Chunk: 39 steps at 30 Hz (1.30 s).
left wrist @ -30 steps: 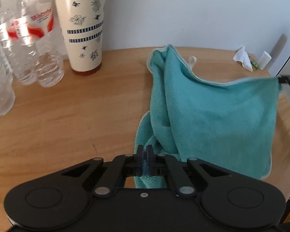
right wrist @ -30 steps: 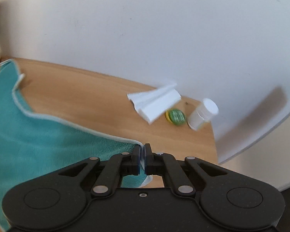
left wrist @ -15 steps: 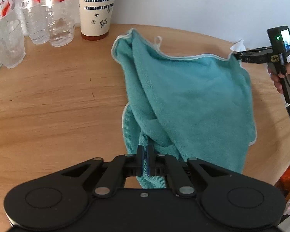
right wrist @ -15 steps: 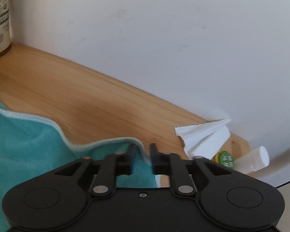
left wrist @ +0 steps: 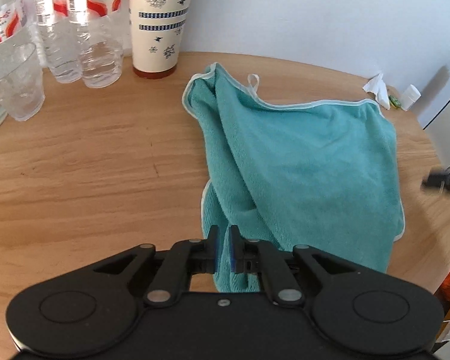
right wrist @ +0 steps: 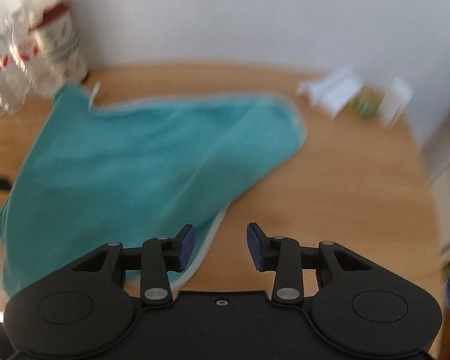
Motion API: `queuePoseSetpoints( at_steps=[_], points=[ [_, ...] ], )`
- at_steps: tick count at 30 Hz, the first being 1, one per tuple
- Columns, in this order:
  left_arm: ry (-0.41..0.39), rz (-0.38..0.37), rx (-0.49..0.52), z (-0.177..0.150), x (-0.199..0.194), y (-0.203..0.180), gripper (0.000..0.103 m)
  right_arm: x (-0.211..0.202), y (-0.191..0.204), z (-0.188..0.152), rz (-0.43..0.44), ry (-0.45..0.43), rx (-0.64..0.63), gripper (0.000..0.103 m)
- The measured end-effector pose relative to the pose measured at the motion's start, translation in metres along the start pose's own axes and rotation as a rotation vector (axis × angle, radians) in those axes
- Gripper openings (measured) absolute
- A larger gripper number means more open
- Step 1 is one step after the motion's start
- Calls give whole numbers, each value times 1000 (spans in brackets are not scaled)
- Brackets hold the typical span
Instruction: Fold towel
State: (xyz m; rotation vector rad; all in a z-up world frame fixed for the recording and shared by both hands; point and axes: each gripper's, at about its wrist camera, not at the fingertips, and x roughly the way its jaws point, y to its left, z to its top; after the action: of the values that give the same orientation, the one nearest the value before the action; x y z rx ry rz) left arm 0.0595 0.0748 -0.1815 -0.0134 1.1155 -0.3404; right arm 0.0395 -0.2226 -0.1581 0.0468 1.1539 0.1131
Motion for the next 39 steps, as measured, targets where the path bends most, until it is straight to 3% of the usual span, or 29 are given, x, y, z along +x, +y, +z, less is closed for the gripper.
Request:
queuePoseSetpoints(
  at_steps=[3,9,11,13,17,19,21,22,31,39],
  points=[
    [26,-2,6,2,7,0,16,11,5,-6,-4,18,61,42],
    [35,0,50,4,12,-6,21,23,19,-15,0,50,100,42],
    [52,4,52,5,16,-7,30,27,23,-16,-30,56,101,42],
    [54,13,58,5,19,-8,30,29,25,-16,-59,38,108,42],
    [58,12,83,5,21,-12,28,31,30,-15,-62,38,78,35],
    [60,10,82,5,24,-14,24,31,33,-14,-55,40,64,18],
    [63,-6,74,4,26,-15,13,31,34,-13,-41,51,78,10],
    [62,-6,71,4,27,-16,12,32,35,-13,-40,52,80,8],
    [23,46,100,-1,26,-22,5,17,15,-13,-106,37,128,5],
    [23,89,88,3,19,-15,4,-15,-55,-22,-350,52,150,5]
  ],
)
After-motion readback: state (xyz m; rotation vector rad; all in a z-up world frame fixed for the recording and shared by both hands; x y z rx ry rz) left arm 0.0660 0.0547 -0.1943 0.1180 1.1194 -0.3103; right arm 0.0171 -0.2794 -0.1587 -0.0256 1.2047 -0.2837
